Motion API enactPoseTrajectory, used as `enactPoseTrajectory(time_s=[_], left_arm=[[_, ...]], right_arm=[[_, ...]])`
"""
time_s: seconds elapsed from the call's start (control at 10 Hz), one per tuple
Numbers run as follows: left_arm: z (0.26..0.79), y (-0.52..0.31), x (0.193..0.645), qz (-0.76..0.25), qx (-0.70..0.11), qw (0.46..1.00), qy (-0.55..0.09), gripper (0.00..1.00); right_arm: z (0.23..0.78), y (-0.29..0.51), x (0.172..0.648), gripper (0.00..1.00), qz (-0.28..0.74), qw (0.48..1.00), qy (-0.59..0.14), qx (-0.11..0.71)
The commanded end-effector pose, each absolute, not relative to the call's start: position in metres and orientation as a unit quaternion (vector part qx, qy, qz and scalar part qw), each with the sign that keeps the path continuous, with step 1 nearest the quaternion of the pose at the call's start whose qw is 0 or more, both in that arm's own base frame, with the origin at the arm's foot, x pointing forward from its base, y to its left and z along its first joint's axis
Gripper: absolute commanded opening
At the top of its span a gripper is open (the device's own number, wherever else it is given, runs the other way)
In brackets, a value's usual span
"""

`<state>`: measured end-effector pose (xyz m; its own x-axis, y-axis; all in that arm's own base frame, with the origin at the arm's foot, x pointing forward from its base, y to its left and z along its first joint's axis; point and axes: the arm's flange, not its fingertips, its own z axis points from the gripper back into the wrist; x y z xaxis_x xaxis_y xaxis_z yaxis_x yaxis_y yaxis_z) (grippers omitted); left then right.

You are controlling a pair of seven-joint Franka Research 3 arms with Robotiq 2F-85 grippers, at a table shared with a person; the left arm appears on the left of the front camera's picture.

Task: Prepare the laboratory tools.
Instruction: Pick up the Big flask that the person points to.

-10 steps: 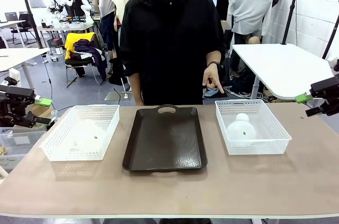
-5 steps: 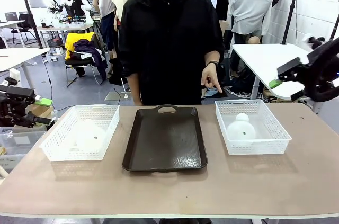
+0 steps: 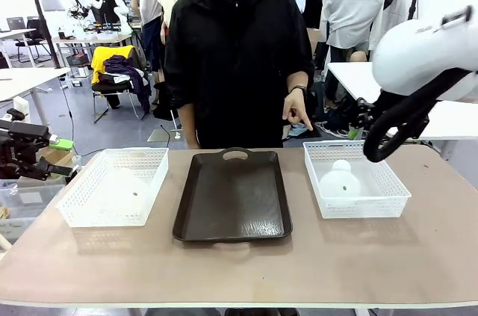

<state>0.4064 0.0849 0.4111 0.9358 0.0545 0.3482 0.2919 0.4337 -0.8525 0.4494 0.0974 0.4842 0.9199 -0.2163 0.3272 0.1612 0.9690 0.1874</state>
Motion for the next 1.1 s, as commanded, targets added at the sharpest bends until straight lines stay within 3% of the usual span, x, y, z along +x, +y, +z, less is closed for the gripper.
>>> enactPoseTrajectory(time_s=[0.0,0.6,1.0], left_arm=[[0.412,0.087,0.406,-0.071,-0.528,0.830,-0.166,1.00],[0.412,0.087,0.406,-0.071,-0.528,0.830,-0.166,1.00],[0.412,0.087,0.406,-0.071,-0.528,0.830,-0.166,1.00]], right_arm=[[0.485,0.122,0.489,1.00,-0.106,0.985,-0.120,0.060],[0.420,0.135,0.590,1.00,-0.170,0.983,-0.061,0.015],[0.400,0.126,0.595,1.00,-0.172,0.983,-0.053,0.027]])
